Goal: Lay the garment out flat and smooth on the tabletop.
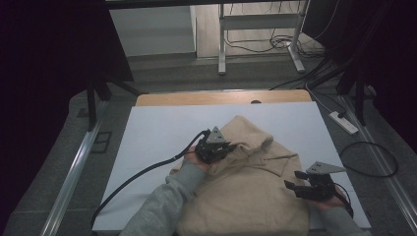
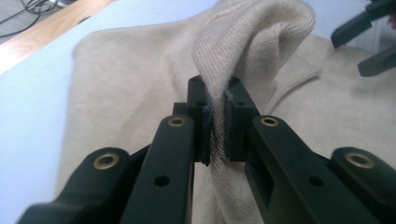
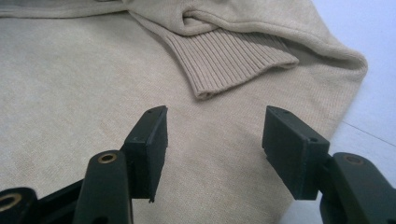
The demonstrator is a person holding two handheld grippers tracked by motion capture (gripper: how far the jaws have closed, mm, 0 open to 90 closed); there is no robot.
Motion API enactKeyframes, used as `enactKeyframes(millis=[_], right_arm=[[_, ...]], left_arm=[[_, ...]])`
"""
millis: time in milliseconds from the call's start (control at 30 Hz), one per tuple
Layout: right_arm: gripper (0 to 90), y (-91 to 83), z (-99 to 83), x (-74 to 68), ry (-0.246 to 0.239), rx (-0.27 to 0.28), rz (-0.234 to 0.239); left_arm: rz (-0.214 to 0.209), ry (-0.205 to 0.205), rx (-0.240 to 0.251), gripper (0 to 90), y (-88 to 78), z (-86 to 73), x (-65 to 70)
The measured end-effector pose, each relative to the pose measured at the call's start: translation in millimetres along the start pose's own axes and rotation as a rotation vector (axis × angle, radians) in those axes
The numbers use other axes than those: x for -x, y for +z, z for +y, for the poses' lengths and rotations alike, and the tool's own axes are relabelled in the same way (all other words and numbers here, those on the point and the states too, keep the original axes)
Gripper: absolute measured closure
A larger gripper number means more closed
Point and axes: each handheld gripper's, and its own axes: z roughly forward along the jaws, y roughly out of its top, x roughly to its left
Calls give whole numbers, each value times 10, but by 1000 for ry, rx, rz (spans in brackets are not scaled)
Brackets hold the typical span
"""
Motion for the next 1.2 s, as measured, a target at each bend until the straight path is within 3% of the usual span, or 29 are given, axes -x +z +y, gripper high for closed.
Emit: enactKeyframes(millis=[300,500,600,800,1100,1200], right_arm=[[403,-1,-6,4,5,-7,-6],[403,-4,-5,5,5,-6,-6],[403,-5,-4,4,4,-5,-6],[403,-6,-4,6,4,-6,-6],[403,1,-7,0,6,-13,-12],[403,1,-11,2,7,-15,-15]], left_arm=[[28,-37,3,837,-80,-43,-168],[66,-68,11,837,-254,-14,-403],[76,-97,7,838,-369,2,-572],[158,-144,-6,838,-532,-38,-920],[270,-248,-100,835,-359,-213,-1564],[326,-273,-168,832,-289,-322,-1777]])
